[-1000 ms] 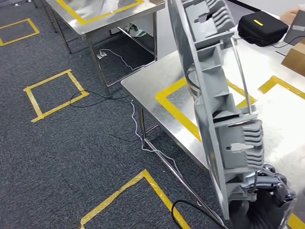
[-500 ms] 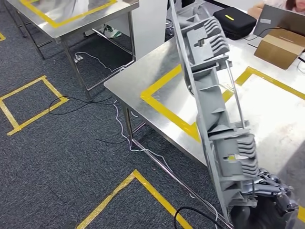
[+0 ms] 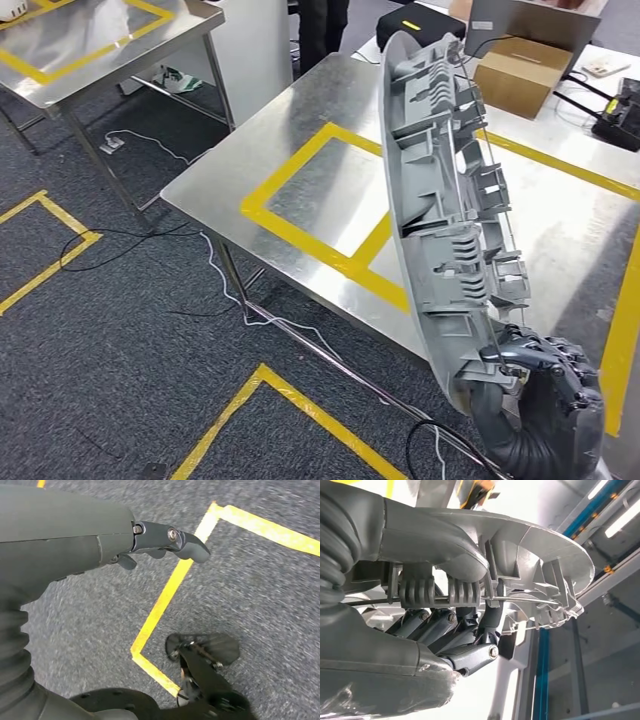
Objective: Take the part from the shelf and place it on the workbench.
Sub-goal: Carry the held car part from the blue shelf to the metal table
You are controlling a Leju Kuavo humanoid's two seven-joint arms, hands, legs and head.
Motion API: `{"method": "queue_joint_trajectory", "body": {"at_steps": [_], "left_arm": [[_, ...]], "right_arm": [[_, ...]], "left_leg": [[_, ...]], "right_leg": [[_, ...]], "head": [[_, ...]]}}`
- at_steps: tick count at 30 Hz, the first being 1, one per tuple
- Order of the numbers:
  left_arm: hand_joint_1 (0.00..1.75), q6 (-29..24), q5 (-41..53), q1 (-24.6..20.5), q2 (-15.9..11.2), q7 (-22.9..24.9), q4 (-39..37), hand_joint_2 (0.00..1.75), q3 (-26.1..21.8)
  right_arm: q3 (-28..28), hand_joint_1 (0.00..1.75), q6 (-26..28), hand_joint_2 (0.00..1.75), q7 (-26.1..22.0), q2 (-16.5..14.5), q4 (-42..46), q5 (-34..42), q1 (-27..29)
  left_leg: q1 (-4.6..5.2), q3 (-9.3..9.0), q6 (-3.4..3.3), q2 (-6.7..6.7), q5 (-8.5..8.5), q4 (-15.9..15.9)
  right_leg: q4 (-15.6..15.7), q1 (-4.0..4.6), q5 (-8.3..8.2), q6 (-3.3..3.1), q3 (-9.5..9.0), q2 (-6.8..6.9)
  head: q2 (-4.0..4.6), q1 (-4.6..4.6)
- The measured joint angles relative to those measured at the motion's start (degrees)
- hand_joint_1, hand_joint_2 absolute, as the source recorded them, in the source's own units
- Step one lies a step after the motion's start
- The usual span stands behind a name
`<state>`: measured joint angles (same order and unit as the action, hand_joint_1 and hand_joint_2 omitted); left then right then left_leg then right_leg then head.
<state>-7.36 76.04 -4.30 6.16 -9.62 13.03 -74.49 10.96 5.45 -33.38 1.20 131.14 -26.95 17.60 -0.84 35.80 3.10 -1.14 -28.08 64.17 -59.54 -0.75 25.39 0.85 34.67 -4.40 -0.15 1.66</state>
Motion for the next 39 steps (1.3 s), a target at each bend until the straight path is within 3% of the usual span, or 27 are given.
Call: {"method": "queue_joint_trajectory", "body": {"at_steps": [2, 3, 5, 7, 9, 11, 12, 13, 15, 17, 18, 20, 22, 23, 25, 27, 28, 29, 31, 32, 34, 35, 37, 39], "left_arm": [[0.00, 0.08, 0.08, -0.07, 0.04, 0.00, 0.00, 1.75, 0.00], [0.00, 0.13, 0.11, -0.11, 0.07, 0.00, 0.00, 1.75, 0.01], [0.00, 0.21, 0.16, -0.19, 0.16, -0.01, 0.00, 1.75, 0.08], [0.00, 0.28, 0.21, -0.27, 0.20, -0.04, 0.00, 1.75, 0.14], [0.00, 0.33, 0.31, -0.21, 0.18, -0.08, 0.00, 1.75, 0.15], [0.00, 0.40, 0.53, -0.06, 0.19, -0.09, 0.00, 1.75, 0.16], [0.00, 0.45, 0.64, -0.03, 0.22, -0.13, 0.00, 1.75, 0.17], [0.00, 0.51, 0.74, -0.05, 0.26, -0.18, 0.00, 1.75, 0.19], [0.00, 0.62, 0.83, -0.10, 0.37, -0.38, 0.01, 1.75, 0.22], [0.00, 0.69, 0.88, -0.13, 0.41, -0.61, 0.01, 1.75, 0.24], [0.00, 0.71, 0.92, -0.14, 0.41, -0.69, 0.01, 1.75, 0.24], [0.00, 0.77, 0.99, -0.22, 0.44, -0.76, 0.00, 1.75, 0.26], [0.00, 0.83, 1.07, -0.40, 0.46, -0.76, 0.00, 1.75, 0.31], [0.00, 0.85, 1.11, -0.46, 0.48, -0.76, 0.00, 1.75, 0.32], [0.00, 0.87, 1.25, -0.41, 0.56, -0.77, 0.00, 1.75, 0.34], [0.00, 0.89, 1.32, -0.19, 0.61, -0.76, 0.00, 1.75, 0.35], [0.00, 0.89, 1.34, -0.11, 0.61, -0.76, 0.00, 1.75, 0.35], [0.00, 0.89, 1.34, -0.08, 0.60, -0.77, 0.00, 1.75, 0.36], [0.00, 0.89, 1.36, -0.11, 0.58, -0.77, 0.00, 1.75, 0.38], [0.00, 0.90, 1.36, -0.14, 0.58, -0.76, 0.00, 1.75, 0.39], [0.00, 0.92, 1.39, -0.21, 0.61, -0.75, 0.00, 1.75, 0.43], [0.00, 0.93, 1.42, -0.26, 0.65, -0.74, 0.00, 1.75, 0.48], [0.00, 0.93, 1.49, -0.36, 0.72, -0.75, 0.01, 1.75, 0.58], [0.00, 0.93, 1.52, -0.37, 0.71, -0.78, 0.02, 1.75, 0.63]], "right_arm": [[-0.20, 1.75, 0.55, 1.75, 0.49, 0.00, -0.21, -0.78, -0.07], [-0.32, 1.75, 0.92, 1.75, 0.80, 0.00, -0.36, -1.30, -0.09], [-0.80, 1.75, 1.84, 1.75, 1.42, 0.00, -0.69, -2.70, -0.12], [-1.38, 1.75, 2.95, 1.75, 2.02, 0.00, -1.04, -4.64, -0.30], [-1.65, 1.75, 3.88, 1.75, 2.57, 0.00, -1.44, -6.30, -0.63], [-1.79, 1.75, 4.54, 1.75, 3.24, 0.00, -1.90, -7.50, -0.82], [-1.91, 1.75, 4.84, 1.75, 3.61, 0.00, -2.13, -8.09, -0.92], [-2.08, 1.75, 5.16, 1.75, 4.02, 0.00, -2.33, -8.78, -1.07], [-2.43, 1.75, 5.97, 1.75, 4.94, 0.00, -2.72, -10.50, -1.46], [-2.63, 1.75, 6.92, 1.75, 5.96, 0.00, -3.09, -12.46, -1.74], [-2.70, 1.75, 7.38, 1.75, 6.41, 0.02, -3.27, -13.30, -1.81], [-2.87, 1.75, 8.23, 1.75, 7.20, 0.05, -3.60, -14.66, -1.88], [-3.02, 1.75, 8.87, 1.75, 7.80, 0.07, -3.82, -15.61, -1.92], [-3.03, 1.75, 9.08, 1.75, 8.02, 0.07, -3.93, -15.99, -1.98], [-3.05, 1.75, 9.36, 1.75, 8.40, 0.07, -4.25, -16.60, -2.10], [-3.06, 1.75, 9.51, 1.75, 8.66, 0.07, -4.61, -16.91, -2.11], [-3.07, 1.75, 9.56, 1.75, 8.72, 0.07, -4.76, -16.98, -2.11], [-3.07, 1.75, 9.60, 1.75, 8.74, 0.07, -4.86, -17.01, -2.11], [-3.07, 1.75, 9.69, 1.75, 8.79, 0.07, -4.97, -17.15, -2.13], [-3.07, 1.75, 9.79, 1.75, 8.85, 0.07, -5.01, -17.48, -2.15], [-3.07, 1.75, 10.06, 1.75, 9.14, 0.07, -5.10, -18.43, -2.18], [-3.07, 1.75, 10.16, 1.75, 9.38, 0.09, -5.16, -18.89, -2.19], [-3.07, 1.75, 10.26, 1.75, 9.93, 0.23, -5.25, -19.38, -2.29], [-3.06, 1.75, 10.24, 1.75, 10.60, 0.46, -5.46, -19.63, -2.74]], "left_leg": [[-0.32, -2.46, -0.27, -2.01, 1.56, -5.34], [-0.32, -2.82, -0.58, -2.51, 1.47, -6.21], [-0.26, -2.90, -1.49, -1.62, 1.57, -6.50], [-0.32, -2.97, -2.38, -0.56, 1.75, -6.67], [-0.14, -2.99, -2.88, 0.55, 1.69, -6.70], [0.09, -3.04, -3.02, 1.77, 1.59, -6.68], [0.17, -3.11, -3.02, 2.34, 1.53, -6.67], [0.21, -3.24, -2.96, 2.84, 1.44, -6.67], [0.26, -3.70, -2.67, 3.78, 1.14, -6.66], [0.52, -4.08, -2.14, 4.50, 0.84, -6.62], [0.64, -4.17, -1.83, 4.81, 0.81, -6.65], [0.62, -4.30, -1.13, 5.49, 0.86, -6.89], [0.48, -4.02, -0.48, 4.68, -0.08, -6.12], [0.43, -3.14, -0.26, 3.77, -1.38, -4.20], [0.41, 0.56, -0.10, 2.14, -5.02, 3.20], [0.41, 3.96, -0.13, 1.74, -6.60, 9.32], [0.41, 4.30, -0.24, 1.65, -5.65, 9.46], [0.41, 3.50, -0.38, 1.48, -3.74, 7.34], [0.30, -0.01, -0.81, -0.27, 0.42, -0.45], [0.21, -1.51, -0.99, -1.27, 1.52, -3.71], [0.20, -2.74, -1.40, -2.38, 1.81, -6.59], [0.18, -2.76, -1.68, -1.96, 1.85, -6.76], [0.10, -2.86, -2.45, -0.99, 2.08, -7.05], [0.04, -2.95, -3.04, 0.12, 2.16, -7.24]], "right_leg": [[-0.14, 0.05, -0.05, 0.63, 0.34, -1.08], [-0.08, 0.04, -0.16, 1.03, 0.52, -1.57], [0.21, -0.16, -0.38, 1.78, 0.85, -2.03], [-1.78, -0.13, 0.99, 2.29, 1.90, 0.10], [-8.37, -0.05, 4.67, 2.55, 4.86, 2.94], [-15.02, -0.06, 7.36, 2.72, 7.95, 3.73], [-15.87, -0.06, 7.23, 2.74, 8.30, 3.85], [-14.37, -0.05, 6.02, 2.70, 7.44, 4.00], [-6.76, 0.05, 2.56, 2.49, 3.26, 5.47], [-1.08, 0.27, 0.75, 2.04, 0.20, 6.95], [-0.39, 0.41, 0.75, 1.74, -0.09, 7.10], [-0.30, 0.49, 0.49, 1.04, 0.15, 6.05], [0.03, 0.29, 0.22, 0.37, 0.13, 5.08], [0.20, 0.13, 0.09, 0.08, 0.04, 4.66], [0.27, 0.06, 0.02, -0.24, 0.05, 3.69], [0.26, 0.09, 0.01, -0.33, 0.07, 2.45], [0.26, 0.09, 0.00, -0.33, 0.05, 1.77], [0.26, 0.08, -0.02, -0.30, 0.00, 1.12], [0.16, 0.11, -0.06, -0.05, 0.01, -0.11], [0.09, 0.14, -0.09, 0.18, 0.15, -0.68], [0.17, 0.12, -0.28, 0.87, 0.49, -1.66], [0.38, -0.01, -0.43, 1.25, 0.71, -2.11], [-0.28, -0.05, 0.01, 1.88, 1.27, -0.97], [-5.09, 0.05, 2.80, 2.30, 3.52, 1.98]], "head": [[0.00, -0.04], [0.00, -0.10], [0.00, -0.11], [0.00, 0.17], [0.00, 0.48], [0.00, 0.51], [0.00, 0.52], [0.00, 0.52], [0.00, 0.53], [0.00, 0.48], [0.00, 0.43], [0.00, 0.39], [0.00, 0.34], [0.00, 0.25], [0.00, 0.14], [0.00, 0.11], [0.00, 0.09], [0.00, 0.07], [0.00, 0.01], [0.00, 0.01], [0.00, -0.04], [0.00, -0.04], [0.00, 0.10], [0.00, 0.51]]}}
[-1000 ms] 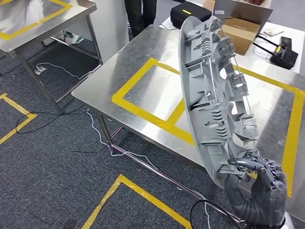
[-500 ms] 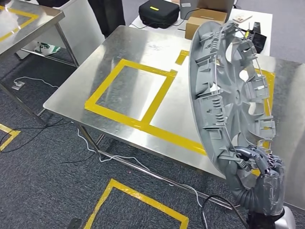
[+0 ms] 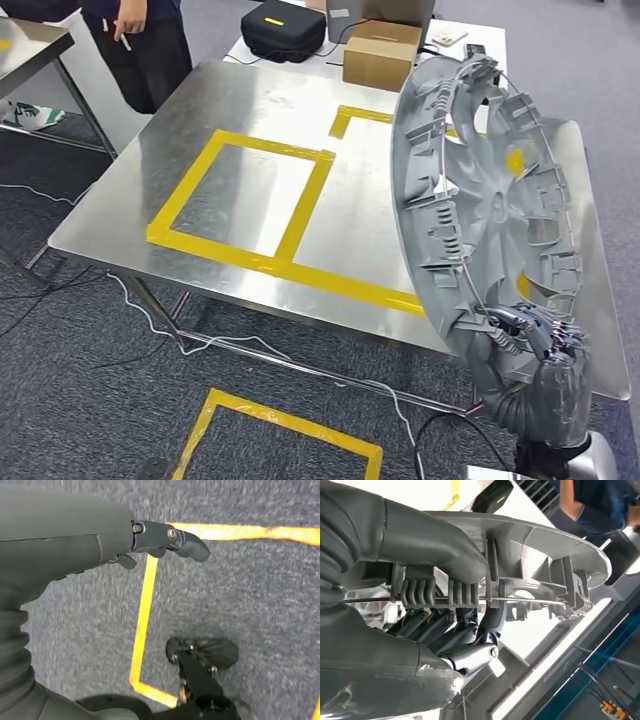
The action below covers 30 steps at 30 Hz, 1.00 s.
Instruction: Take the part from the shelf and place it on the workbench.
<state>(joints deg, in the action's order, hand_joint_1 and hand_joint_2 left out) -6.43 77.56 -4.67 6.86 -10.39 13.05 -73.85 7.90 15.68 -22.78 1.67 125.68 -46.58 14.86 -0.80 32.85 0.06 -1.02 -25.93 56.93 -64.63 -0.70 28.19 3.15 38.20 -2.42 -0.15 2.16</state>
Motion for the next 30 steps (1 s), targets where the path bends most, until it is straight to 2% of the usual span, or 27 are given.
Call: {"method": "queue_joint_trajectory", "body": {"at_steps": [1, 2, 3, 4, 5, 7, 8, 9, 10, 11, 13, 15, 17, 18, 19, 20, 21, 22, 24, 25, 28, 30], "left_arm": [[0.00, 0.01, 0.01, 0.06, -0.03, -0.03, 0.00, 1.75, 0.00], [0.00, 0.01, 0.01, 0.13, -0.05, -0.06, 0.00, 1.75, 0.00], [0.00, 0.03, 0.01, 0.18, -0.06, -0.10, 0.00, 1.75, 0.00], [0.00, 0.05, 0.03, 0.19, -0.05, -0.14, 0.00, 1.75, 0.01], [0.00, 0.08, 0.05, 0.18, -0.03, -0.17, 0.00, 1.75, 0.02], [0.00, 0.14, 0.12, 0.12, 0.01, -0.23, 0.00, 1.75, 0.05], [0.00, 0.17, 0.18, 0.08, -0.01, -0.28, 0.00, 1.75, 0.07], [0.00, 0.20, 0.26, 0.05, -0.04, -0.33, 0.00, 1.75, 0.09], [0.00, 0.22, 0.34, 0.03, -0.08, -0.39, 0.00, 1.75, 0.13], [0.00, 0.26, 0.41, 0.00, -0.09, -0.43, 0.00, 1.75, 0.19], [0.00, 0.34, 0.49, -0.07, -0.10, -0.50, 0.00, 1.75, 0.38], [0.00, 0.48, 0.51, -0.10, -0.10, -0.57, 0.00, 1.75, 0.52], [0.00, 0.63, 0.55, 0.00, -0.07, -0.60, 0.00, 1.75, 0.56], [0.00, 0.71, 0.58, 0.05, -0.07, -0.60, 0.00, 1.75, 0.56], [0.00, 0.74, 0.62, 0.09, -0.10, -0.60, 0.00, 1.75, 0.58], [0.00, 0.78, 0.65, 0.09, -0.17, -0.61, 0.00, 1.75, 0.61], [0.00, 0.80, 0.68, 0.06, -0.26, -0.61, 0.00, 1.75, 0.66], [0.00, 0.81, 0.73, 0.01, -0.32, -0.63, 0.00, 1.75, 0.73], [0.00, 0.89, 0.82, -0.11, -0.32, -0.67, 0.00, 1.75, 0.87], [0.00, 0.93, 0.89, -0.14, -0.29, -0.69, 0.00, 1.75, 0.92], [0.00, 0.98, 1.02, -0.18, -0.24, -0.69, 0.00, 1.75, 0.99], [0.00, 0.97, 1.04, -0.21, -0.28, -0.72, 0.00, 1.75, 1.01]], "right_arm": [[0.01, 1.75, -0.07, 1.75, 0.37, 0.14, -0.21, -0.05, -0.31], [0.01, 1.75, -0.18, 1.75, 0.75, 0.29, -0.46, -0.09, -0.56], [0.02, 1.75, -0.31, 1.75, 1.06, 0.45, -0.73, -0.10, -0.73], [0.02, 1.75, -0.46, 1.75, 1.31, 0.62, -1.00, -0.14, -0.89], [0.02, 1.75, -0.64, 1.75, 1.52, 0.77, -1.26, -0.22, -1.08], [0.01, 1.75, -1.18, 1.75, 2.06, 1.05, -1.86, -0.43, -1.75], [-0.01, 1.75, -1.55, 1.75, 2.41, 1.19, -2.26, -0.53, -2.18], [-0.04, 1.75, -1.96, 1.75, 2.80, 1.31, -2.73, -0.60, -2.60], [-0.09, 1.75, -2.41, 1.75, 3.13, 1.46, -3.26, -0.64, -2.94], [-0.19, 1.75, -2.88, 1.75, 3.39, 1.60, -3.82, -0.67, -3.20], [-0.45, 1.75, -4.09, 1.75, 3.98, 1.89, -4.91, -0.76, -3.71], [-0.64, 1.75, -5.58, 1.75, 4.69, 2.21, -6.06, -1.04, -4.40], [-0.76, 1.75, -7.03, 1.75, 5.35, 2.72, -7.43, -1.28, -5.01], [-0.81, 1.75, -7.66, 1.75, 5.70, 3.03, -8.17, -1.45, -5.26], [-0.86, 1.75, -8.25, 1.75, 6.15, 3.39, -9.06, -1.87, -5.62], [-0.87, 1.75, -8.68, 1.75, 6.65, 3.72, -9.92, -2.44, -6.07], [-0.87, 1.75, -8.98, 1.75, 7.11, 4.02, -10.76, -3.07, -6.59], [-0.87, 1.75, -9.14, 1.75, 7.46, 4.28, -11.52, -3.63, -7.12], [-0.87, 1.75, -9.27, 1.75, 7.77, 4.75, -12.50, -4.07, -7.86], [-0.87, 1.75, -9.29, 1.75, 7.81, 4.98, -12.85, -4.17, -8.10], [-0.87, 1.75, -9.30, 1.75, 7.80, 5.51, -13.74, -4.25, -8.66], [-0.87, 1.75, -9.30, 1.75, 7.82, 5.84, -14.19, -4.36, -9.00]], "left_leg": [[0.07, -0.01, -0.17, 0.56, -0.06, 0.01], [0.14, -0.02, -0.24, 1.17, -0.11, 0.02], [0.19, -0.06, -0.25, 1.76, -0.16, 0.04], [0.21, -0.15, -0.21, 2.31, -0.22, 0.05], [0.21, -0.31, -0.11, 2.79, -0.33, 0.06], [0.33, -0.76, 0.29, 3.68, -0.66, 0.11], [0.50, -0.94, 0.57, 4.05, -0.85, 0.17], [0.70, -1.07, 0.83, 4.38, -0.97, 0.18], [0.86, -1.14, 1.09, 4.70, -1.01, 0.13], [0.89, -1.20, 1.34, 5.07, -0.99, 0.03], [0.72, -1.09, 1.95, 4.72, -1.50, 0.38], [0.60, 0.65, 2.44, 2.98, -3.98, 4.19], [0.60, 4.65, 2.56, 1.82, -7.69, 12.12], [0.60, 6.50, 2.57, 1.65, -8.73, 15.44], [0.59, 7.72, 2.53, 1.57, -8.74, 17.29], [0.57, 7.75, 2.47, 1.53, -7.48, 16.71], [0.52, 6.67, 2.40, 1.51, -5.30, 13.95], [0.42, 4.88, 2.36, 1.40, -2.86, 9.92], [0.23, 1.77, 2.23, 0.88, -0.13, 2.93], [0.21, 1.13, 2.04, 0.61, 0.19, 1.31], [0.25, 1.10, 0.88, 0.50, 0.29, 0.78], [0.10, 0.96, 0.09, 0.61, 0.38, 0.64]], "right_leg": [[-3.91, 0.01, 1.96, 0.19, 1.86, 1.11], [-7.75, -0.02, 3.55, 0.36, 3.67, 1.63], [-10.23, -0.03, 4.22, 0.47, 4.82, 1.84], [-10.60, -0.03, 3.78, 0.53, 4.89, 1.95], [-8.61, -0.03, 2.34, 0.53, 3.76, 2.13], [-0.69, 0.11, -1.11, 0.39, -0.58, 3.73], [2.58, 0.18, -2.14, 0.10, -2.35, 4.48], [4.57, 0.25, -2.54, -0.22, -3.37, 4.98], [5.15, 0.37, -2.41, -0.59, -3.56, 5.00], [5.23, 0.37, -2.56, -1.03, -3.46, 4.35], [5.40, 0.24, -2.79, -1.68, -3.34, 3.38], [5.58, -0.05, -2.99, -2.26, -3.36, 2.61], [5.58, -0.08, -3.00, -2.57, -3.31, 1.97], [5.58, -0.07, -2.99, -2.62, -3.31, 1.64], [5.58, -0.08, -2.98, -2.66, -3.33, 1.25], [5.57, -0.10, -2.97, -2.63, -3.38, 0.90], [5.56, -0.16, -2.95, -2.54, -3.46, 0.57], [5.55, -0.21, -2.92, -2.36, -3.53, 0.29], [5.34, -0.04, -2.83, -1.75, -3.42, -0.08], [5.35, 0.06, -2.86, -1.40, -3.32, -0.18], [5.57, -0.01, -2.88, -0.43, -3.24, -0.10], [2.75, -0.03, -1.02, 0.09, -2.02, 0.73]], "head": [[0.00, 0.19], [0.00, 0.22], [0.00, 0.23], [0.00, 0.23], [0.00, 0.23], [0.00, 0.27], [0.00, 0.29], [0.00, 0.28], [0.00, 0.27], [0.00, 0.25], [0.00, 0.20], [0.00, 0.04], [0.00, -0.13], [0.00, -0.16], [0.00, -0.19], [0.00, -0.21], [0.00, -0.23], [0.00, -0.27], [0.00, -0.42], [0.00, -0.45], [0.00, -0.37], [0.00, -0.08]]}}
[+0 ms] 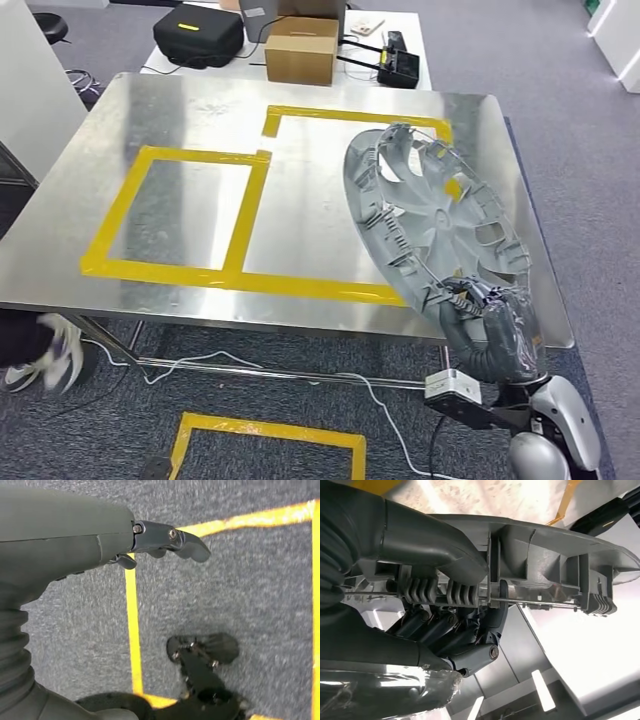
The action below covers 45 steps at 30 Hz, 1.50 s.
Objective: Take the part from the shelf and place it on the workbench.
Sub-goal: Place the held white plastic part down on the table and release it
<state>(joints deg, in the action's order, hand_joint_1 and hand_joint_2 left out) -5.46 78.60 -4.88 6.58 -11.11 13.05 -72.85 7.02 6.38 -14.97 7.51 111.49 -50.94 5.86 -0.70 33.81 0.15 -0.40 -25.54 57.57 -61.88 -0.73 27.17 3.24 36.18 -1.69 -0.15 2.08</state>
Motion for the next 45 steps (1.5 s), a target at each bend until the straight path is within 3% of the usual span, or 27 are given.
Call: {"method": "queue_joint_trajectory", "body": {"at_steps": [3, 4, 5, 6, 8, 10, 13, 15, 18, 19, 20, 21, 23, 25, 28, 30, 33, 34, 35, 36, 37, 38, 40, 43, 45], "left_arm": [[0.00, 0.05, 0.20, 0.10, -0.07, -0.05, 0.00, 1.75, 0.03], [0.00, 0.10, 0.37, 0.14, -0.07, -0.08, 0.00, 1.75, 0.08], [0.00, 0.18, 0.63, 0.15, -0.07, -0.11, 0.00, 1.75, 0.19], [0.00, 0.28, 0.93, 0.13, -0.07, -0.17, 0.00, 1.75, 0.34], [0.00, 0.58, 1.69, 0.05, -0.13, -0.38, 0.00, 1.75, 0.88], [0.00, 0.97, 2.49, -0.12, -0.28, -0.66, 0.00, 1.75, 1.46], [0.00, 1.45, 3.50, -0.35, -0.57, -1.17, 0.00, 1.75, 2.39], [0.00, 1.74, 3.98, -0.48, -0.82, -1.53, 0.00, 1.75, 3.08], [0.00, 2.11, 4.53, -0.52, -1.06, -1.82, 0.00, 1.75, 3.98], [0.00, 2.17, 4.67, -0.47, -1.15, -1.84, 0.00, 1.75, 4.22], [0.00, 2.23, 4.76, -0.43, -1.24, -1.85, 0.00, 1.75, 4.42], [0.00, 2.27, 4.80, -0.40, -1.36, -1.85, 0.00, 1.75, 4.60], [0.00, 2.32, 4.86, -0.39, -1.57, -1.85, 0.00, 1.75, 4.98], [0.00, 2.36, 5.06, -0.41, -1.70, -1.86, 0.00, 1.75, 5.35], [0.00, 2.41, 5.41, -0.38, -1.73, -1.87, 0.00, 1.75, 5.75], [0.00, 2.42, 5.47, -0.40, -1.79, -1.87, 0.00, 1.75, 5.96], [0.00, 2.43, 5.48, -0.46, -1.90, -1.87, 0.00, 1.75, 6.17], [0.00, 2.44, 5.48, -0.45, -1.90, -1.87, 0.00, 1.75, 6.20], [0.00, 2.45, 5.49, -0.42, -1.90, -1.87, 0.00, 1.75, 6.24], [0.00, 2.46, 5.54, -0.38, -1.89, -1.87, 0.00, 1.75, 6.29], [0.00, 2.48, 5.60, -0.36, -1.89, -1.87, 0.00, 1.75, 6.40], [0.00, 2.50, 5.71, -0.37, -1.89, -1.87, 0.00, 1.75, 6.55], [0.00, 2.56, 5.96, -0.49, -2.00, -1.86, 0.00, 1.75, 6.89], [0.00, 2.63, 6.41, -0.71, -2.17, -1.83, 0.00, 1.75, 7.28], [0.00, 2.59, 6.63, -0.96, -2.28, -1.99, -0.01, 1.75, 7.63]], "right_arm": [[0.08, 1.75, -0.01, 1.75, 1.00, 0.29, -0.85, -2.28, -0.76], [0.20, 1.75, -0.05, 1.75, 1.74, 0.34, -1.39, -3.76, -1.42], [0.40, 1.75, -0.21, 1.75, 2.66, 0.37, -2.23, -5.55, -2.42], [0.69, 1.75, -0.58, 1.75, 3.63, 0.39, -3.23, -7.38, -3.77], [1.67, 1.75, -2.15, 1.75, 5.73, 0.41, -6.29, -11.21, -7.57], [3.22, 1.75, -4.24, 1.75, 7.52, 0.43, -10.98, -14.44, -12.13], [6.06, 1.75, -6.15, 1.75, 8.99, 0.51, -20.61, -17.54, -19.20], [8.31, 1.75, -6.50, 1.75, 9.03, 0.59, -28.76, -18.36, -24.30], [11.99, 1.75, -6.38, 1.75, 7.96, 0.63, -41.02, -18.48, -30.99], [13.09, 1.75, -6.28, 1.75, 7.62, 0.64, -44.57, -18.54, -32.85], [14.09, 1.75, -6.14, 1.75, 7.33, 0.64, -47.88, -18.65, -34.61], [15.02, 1.75, -6.01, 1.75, 7.17, 0.63, -50.83, -18.83, -36.20], [16.71, 1.75, -5.61, 1.75, 6.97, 0.49, -55.79, -19.30, -39.12], [18.12, 1.75, -5.12, 1.75, 6.74, 0.24, -59.74, -19.74, -41.66], [19.83, 1.75, -4.45, 1.75, 5.95, -0.10, -64.38, -20.10, -44.16], [20.49, 1.75, -4.25, 1.75, 5.64, -0.24, -66.44, -20.17, -45.10], [21.41, 1.75, -4.13, 1.75, 5.49, -0.52, -68.97, -20.16, -46.30], [21.69, 1.75, -4.11, 1.75, 5.45, -0.59, -69.76, -20.16, -46.46], [21.87, 1.75, -4.09, 1.75, 5.38, -0.61, -70.41, -20.17, -46.53], [22.03, 1.75, -4.08, 1.75, 5.20, -0.66, -70.92, -20.19, -46.61], [22.20, 1.75, -4.04, 1.75, 4.81, -0.72, -71.32, -20.22, -46.78], [22.45, 1.75, -4.00, 1.75, 4.20, -0.83, -71.72, -20.26, -47.10], [23.36, 1.75, -3.74, 1.75, 2.35, -1.43, -72.87, -20.42, -48.11], [25.60, 1.75, -3.15, 1.75, -0.67, -3.27, -74.95, -20.79, -49.32], [27.19, 1.75, -3.03, 1.75, -1.32, -4.99, -75.84, -20.71, -49.88]], "left_leg": [[0.16, -0.07, -0.43, 0.15, -0.09, -0.01], [0.22, -0.09, -0.44, 0.22, -0.10, 0.00], [0.25, -0.13, -0.44, 0.29, -0.11, 0.00], [0.26, -0.21, -0.40, 0.35, -0.13, 0.01], [0.33, -0.40, -0.13, 0.50, -0.19, 0.02], [0.52, -0.35, 0.44, 0.66, -0.13, 0.05], [0.46, -0.22, 1.47, 0.81, 0.22, -0.28], [0.37, 0.68, 2.11, 0.71, -1.05, 1.44], [0.29, 5.97, 2.64, 0.57, -5.82, 11.65], [0.28, 7.61, 2.72, 0.57, -6.54, 14.58], [0.29, 8.41, 2.73, 0.56, -6.17, 15.70], [0.28, 8.03, 2.68, 0.56, -4.67, 14.43], [0.26, 4.88, 2.45, 0.53, -0.37, 7.49], [0.24, 2.08, 2.00, 0.47, 1.67, 1.41], [0.31, 1.52, 0.97, 0.47, 1.65, -0.15], [0.15, 1.45, 0.31, 0.53, 1.75, -0.27], [0.11, 1.42, -0.24, 0.61, 1.74, -0.33], [0.14, 1.42, -0.32, 0.61, 1.70, -0.33], [0.15, 1.40, -0.36, 0.60, 1.67, -0.32], [0.14, 1.36, -0.35, 0.58, 1.64, -0.32], [0.11, 1.28, -0.29, 0.56, 1.59, -0.30], [0.10, 1.17, -0.12, 0.55, 1.52, -0.29], [0.32, 1.15, 0.52, 0.58, 1.40, -0.18], [0.45, 1.17, 1.51, 0.79, 1.56, -0.38], [0.32, 1.41, 2.15, 0.84, 0.59, 0.44]], "right_leg": [[-11.15, 0.00, 5.11, 0.39, 5.23, 1.04], [-13.40, 0.01, 5.59, 0.40, 6.35, 1.10], [-13.42, 0.01, 4.91, 0.34, 6.40, 1.13], [-11.05, 0.01, 3.23, 0.23, 5.27, 1.16], [-2.87, 0.07, -0.46, -0.05, 1.06, 1.45], [2.08, 0.22, -1.88, -0.46, -1.43, 1.60], [2.77, 0.37, -2.13, -1.39, -1.37, 1.29], [3.10, 0.17, -2.50, -2.10, -1.35, 1.22], [3.23, 0.07, -2.73, -2.53, -1.13, 1.18], [3.22, 0.09, -2.74, -2.55, -1.09, 1.17], [3.22, 0.10, -2.75, -2.54, -1.08, 1.16], [3.21, 0.09, -2.75, -2.51, -1.13, 1.15], [3.18, 0.11, -2.73, -2.26, -1.22, 1.14], [2.99, 0.34, -2.67, -1.75, -1.03, 1.05], [3.25, 0.46, -2.79, -0.88, -0.93, 0.99], [1.93, 0.38, -1.73, -0.32, -0.24, 1.11], [-7.43, 0.27, 2.93, 0.20, 4.23, 1.25], [-10.71, 0.25, 3.96, 0.26, 5.84, 1.25], [-12.26, 0.25, 3.99, 0.28, 6.68, 1.25], [-11.90, 0.23, 3.11, 0.26, 6.62, 1.26], [-9.30, 0.20, 1.33, 0.22, 5.46, 1.30], [-5.35, 0.14, -0.61, 0.20, 3.58, 1.43], [1.01, 0.14, -2.71, -0.08, 0.40, 1.60], [2.54, 0.32, -2.86, -1.24, -0.17, 1.16], [2.67, 0.24, -3.00, -1.95, -0.19, 0.84]], "head": [[0.00, 0.36], [0.00, 0.36], [0.00, 0.36], [0.00, 0.37], [0.00, 0.38], [0.00, 0.32], [0.00, 0.30], [0.00, 0.20], [0.00, -0.21], [0.00, -0.27], [0.00, -0.29], [0.00, -0.33], [0.00, -0.37], [0.00, -0.38], [0.00, -0.41], [0.00, -0.23], [0.00, 0.04], [0.00, 0.04], [0.00, 0.06], [0.00, 0.06], [0.00, 0.08], [0.00, 0.09], [0.00, 0.15], [0.00, 0.09], [0.00, 0.02]]}}
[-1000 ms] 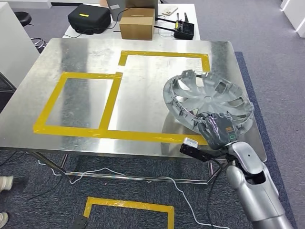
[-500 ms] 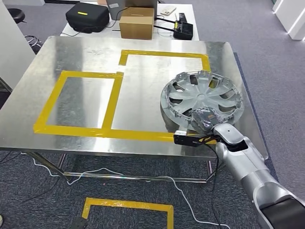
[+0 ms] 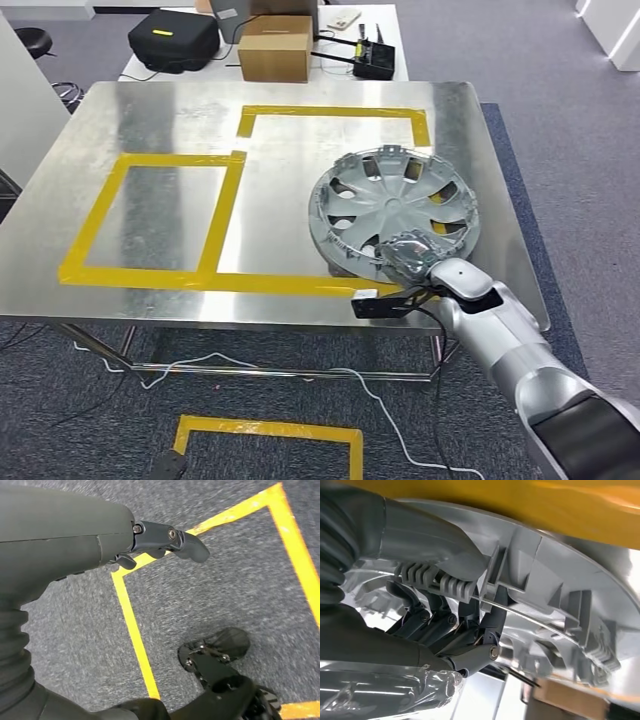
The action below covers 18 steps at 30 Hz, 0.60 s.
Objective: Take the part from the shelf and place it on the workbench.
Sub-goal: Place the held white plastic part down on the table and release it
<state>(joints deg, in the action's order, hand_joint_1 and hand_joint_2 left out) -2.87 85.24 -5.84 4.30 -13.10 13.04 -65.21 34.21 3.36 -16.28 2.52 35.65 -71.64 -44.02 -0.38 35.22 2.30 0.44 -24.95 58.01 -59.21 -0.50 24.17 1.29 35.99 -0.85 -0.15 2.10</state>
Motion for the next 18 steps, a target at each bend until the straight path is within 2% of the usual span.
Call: {"method": "queue_joint_trajectory", "body": {"at_steps": [2, 4, 5, 6, 7, 9, 11, 14, 15, 16, 18], "left_arm": [[0.00, 0.02, 0.07, -0.36, 0.01, -0.32, -0.01, 1.75, 0.42], [0.00, 0.24, 0.11, -0.54, 0.09, -0.51, -0.02, 1.75, 0.77], [0.00, 0.37, 0.15, -0.53, 0.09, -0.53, -0.02, 1.75, 0.89], [0.00, 0.46, 0.18, -0.51, 0.09, -0.54, -0.02, 1.75, 1.00], [0.00, 0.51, 0.23, -0.49, 0.08, -0.54, -0.02, 1.75, 1.11], [0.00, 0.53, 0.46, -0.51, 0.07, -0.54, -0.02, 1.75, 1.40], [0.00, 0.53, 0.75, -0.61, 0.07, -0.54, -0.02, 1.75, 1.80], [0.00, 0.54, 1.04, -0.77, 0.13, -0.54, -0.01, 1.75, 2.31], [0.00, 0.54, 1.08, -0.85, 0.15, -0.54, -0.01, 1.75, 2.45], [0.00, 0.55, 1.08, -0.95, 0.16, -0.54, -0.01, 1.75, 2.57], [0.00, 0.55, 1.08, -1.07, 0.13, -0.54, -0.01, 1.75, 2.76]], "right_arm": [[1.57, 1.75, 0.02, 1.75, 0.07, -2.04, -0.69, 0.50, -0.42], [2.83, 1.75, 0.15, 1.75, 0.13, -3.61, -1.38, 1.20, -0.47], [3.34, 1.75, 0.38, 1.75, 0.04, -4.10, -1.73, 1.51, -0.43], [3.81, 1.75, 0.74, 1.75, -0.16, -4.48, -2.03, 1.83, -0.39], [4.22, 1.75, 1.27, 1.75, -0.46, -4.78, -2.24, 2.18, -0.38], [5.02, 1.75, 2.58, 1.75, -1.21, -5.28, -2.44, 2.92, -0.50], [5.86, 1.75, 3.49, 1.75, -1.85, -5.77, -2.45, 3.41, -0.78], [7.06, 1.75, 3.56, 1.75, -2.27, -6.47, -2.45, 3.62, -1.06], [7.37, 1.75, 3.53, 1.75, -2.32, -6.65, -2.45, 3.68, -1.18], [7.69, 1.75, 3.52, 1.75, -2.37, -6.81, -2.45, 3.81, -1.38], [8.42, 1.75, 3.49, 1.75, -2.25, -7.04, -2.45, 4.32, -1.84]], "left_leg": [[-0.05, 2.30, 0.52, -0.12, -3.07, 5.01], [-0.05, 6.12, 0.70, -0.18, -6.23, 12.61], [-0.04, 7.36, 0.69, -0.19, -6.62, 14.86], [-0.04, 7.65, 0.61, -0.20, -5.94, 15.14], [-0.04, 6.81, 0.49, -0.21, -4.27, 13.20], [-0.03, 3.16, 0.16, -0.22, -0.39, 5.82], [-0.02, 0.56, -0.19, -0.26, 1.12, 0.49], [-0.06, 0.12, -1.02, -0.26, 1.08, -0.66], [-0.16, 0.07, -1.38, -0.25, 1.15, -0.75], [-0.29, 0.03, -1.71, -0.24, 1.24, -0.84], [-0.36, 0.01, -2.12, -0.25, 1.25, -0.89]], "right_leg": [[0.11, -0.12, -0.06, -0.54, -0.07, -0.21], [0.10, -0.03, -0.02, -0.80, -0.07, -0.28], [0.09, 0.01, 0.00, -0.85, -0.08, -0.30], [0.08, 0.03, 0.02, -0.86, -0.11, -0.32], [0.07, 0.03, 0.04, -0.83, -0.17, -0.34], [-0.03, 0.14, 0.12, -0.64, -0.25, -0.39], [-0.18, 0.39, 0.17, -0.22, -0.08, -0.55], [0.05, 0.42, 0.13, 0.61, -0.01, -0.66], [-0.39, 0.40, 0.55, 0.90, 0.18, -0.53], [-1.82, 0.39, 1.52, 1.18, 0.83, -0.33], [-8.67, 0.33, 5.06, 1.60, 3.90, 0.11]], "head": [[0.00, -0.28], [0.00, -0.49], [0.00, -0.49], [0.00, -0.52], [0.00, -0.53], [0.00, -0.58], [0.00, -0.58], [0.00, -0.61], [0.00, -0.54], [0.00, -0.37], [0.00, -0.09]]}}
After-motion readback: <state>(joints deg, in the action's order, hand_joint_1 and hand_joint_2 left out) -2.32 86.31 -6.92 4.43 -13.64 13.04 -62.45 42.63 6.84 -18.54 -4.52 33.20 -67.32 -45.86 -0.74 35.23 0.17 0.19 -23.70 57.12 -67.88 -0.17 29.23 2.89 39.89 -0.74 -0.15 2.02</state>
